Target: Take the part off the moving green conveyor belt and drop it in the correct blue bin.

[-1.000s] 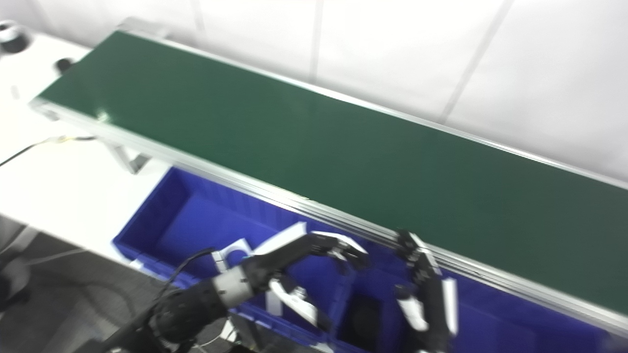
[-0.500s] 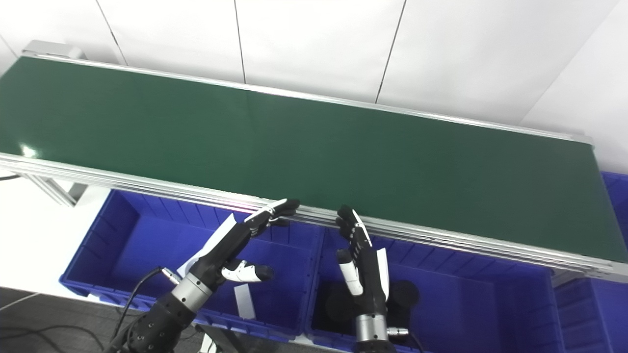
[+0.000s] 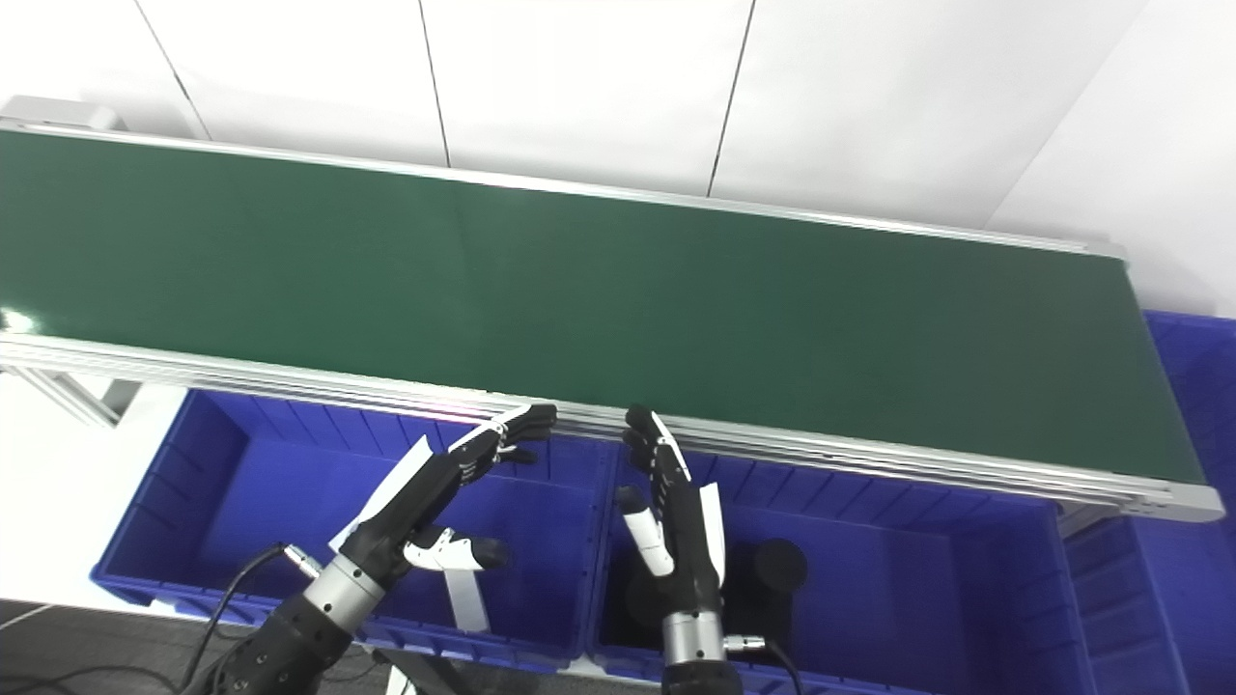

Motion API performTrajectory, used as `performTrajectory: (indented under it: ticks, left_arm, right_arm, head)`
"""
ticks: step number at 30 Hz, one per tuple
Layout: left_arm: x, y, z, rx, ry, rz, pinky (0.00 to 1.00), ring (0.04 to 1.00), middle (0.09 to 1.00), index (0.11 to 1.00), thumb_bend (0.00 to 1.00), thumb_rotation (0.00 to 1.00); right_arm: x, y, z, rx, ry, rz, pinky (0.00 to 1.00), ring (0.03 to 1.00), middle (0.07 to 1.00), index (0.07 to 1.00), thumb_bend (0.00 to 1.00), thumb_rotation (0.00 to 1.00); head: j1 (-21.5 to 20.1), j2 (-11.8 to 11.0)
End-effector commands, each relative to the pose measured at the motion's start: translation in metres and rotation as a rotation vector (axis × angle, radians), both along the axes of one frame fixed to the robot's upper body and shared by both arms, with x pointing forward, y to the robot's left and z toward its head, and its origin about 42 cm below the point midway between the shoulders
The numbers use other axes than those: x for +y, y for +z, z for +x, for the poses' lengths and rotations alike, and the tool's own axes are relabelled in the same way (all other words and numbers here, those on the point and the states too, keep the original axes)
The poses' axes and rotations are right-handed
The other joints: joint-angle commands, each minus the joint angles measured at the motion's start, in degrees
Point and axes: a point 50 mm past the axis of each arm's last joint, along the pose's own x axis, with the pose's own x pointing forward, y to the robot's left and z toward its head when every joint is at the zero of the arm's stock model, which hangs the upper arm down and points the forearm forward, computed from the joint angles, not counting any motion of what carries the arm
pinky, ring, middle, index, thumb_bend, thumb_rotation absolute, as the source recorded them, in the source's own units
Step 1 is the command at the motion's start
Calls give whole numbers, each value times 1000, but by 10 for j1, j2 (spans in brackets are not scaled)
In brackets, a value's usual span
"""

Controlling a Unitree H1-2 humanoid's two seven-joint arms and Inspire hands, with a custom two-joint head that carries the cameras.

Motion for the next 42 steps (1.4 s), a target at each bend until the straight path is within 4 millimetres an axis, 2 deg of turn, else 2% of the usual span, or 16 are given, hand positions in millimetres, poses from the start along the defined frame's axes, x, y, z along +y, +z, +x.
performTrajectory:
  ticks: [1,7,11,17,21,30,31,32,33,34,35,36,37,38,39,42]
  left_arm:
    - [6,7,3,-47,-6,-21,765,865,900,895,966,779]
    - [15,3,4,-18,-3,-26,816,888,908,906,971,784]
    - [18,2,2,-12,1,-27,883,919,923,926,939,783]
    - [21,-3,-2,2,25,-17,928,944,939,930,933,795]
    - [21,-6,-3,5,37,-7,914,936,936,926,909,792]
    - [14,-4,-7,-17,57,-5,873,911,922,918,908,791]
    - [12,-2,-6,-23,62,-15,871,910,920,916,910,789]
    - [11,-1,-6,-27,65,-21,866,906,918,913,906,782]
    - [9,1,-6,-36,69,-29,864,904,917,912,905,779]
    - [7,3,-6,-43,71,-34,876,908,917,912,908,778]
    - [4,7,-5,-55,73,-46,884,911,917,912,911,777]
    - [2,9,-4,-64,75,-55,892,917,919,913,896,761]
    - [-1,13,-3,-79,80,-68,894,921,923,915,889,750]
    - [-4,16,-3,-90,84,-77,893,925,927,918,885,742]
    - [-8,21,-2,-110,96,-89,893,925,927,918,884,741]
    - [-17,31,-1,-153,134,-112,905,940,937,922,876,738]
  right_arm:
    - [10,11,9,-74,6,30,838,873,888,887,891,940]
    - [21,7,11,-63,11,21,829,866,892,875,893,928]
    - [24,6,13,-54,19,31,874,884,906,882,894,914]
    - [24,6,13,-59,15,21,851,880,908,876,906,925]
    - [22,7,11,-66,19,20,857,883,910,877,898,924]
    - [9,14,4,-91,19,20,862,884,908,887,913,945]
    - [7,15,4,-95,17,24,864,884,909,887,915,945]
    - [5,16,4,-98,16,26,859,878,905,884,909,946]
    - [3,18,4,-107,15,24,857,876,904,883,907,946]
    - [2,20,4,-113,14,23,857,873,903,883,904,954]
    - [-1,22,4,-123,13,23,856,871,903,883,903,959]
    - [-3,24,4,-130,12,22,858,867,902,881,898,962]
    - [-6,26,5,-136,10,27,858,863,900,882,895,963]
    - [-9,28,5,-141,9,32,858,861,898,884,893,961]
    - [-12,30,6,-148,6,39,857,861,898,884,892,961]
    - [-20,36,7,-164,4,51,845,861,886,892,892,962]
  head:
    - [-20,-7]
    - [-63,-22]
    - [-60,-20]
    - [-44,-14]
    - [-31,-8]
    - [20,24]
    - [30,38]
    - [30,38]
    - [44,58]
    - [44,58]
    - [60,78]
    - [60,78]
    - [78,94]
    - [80,96]
    - [101,110]
    - [122,121]
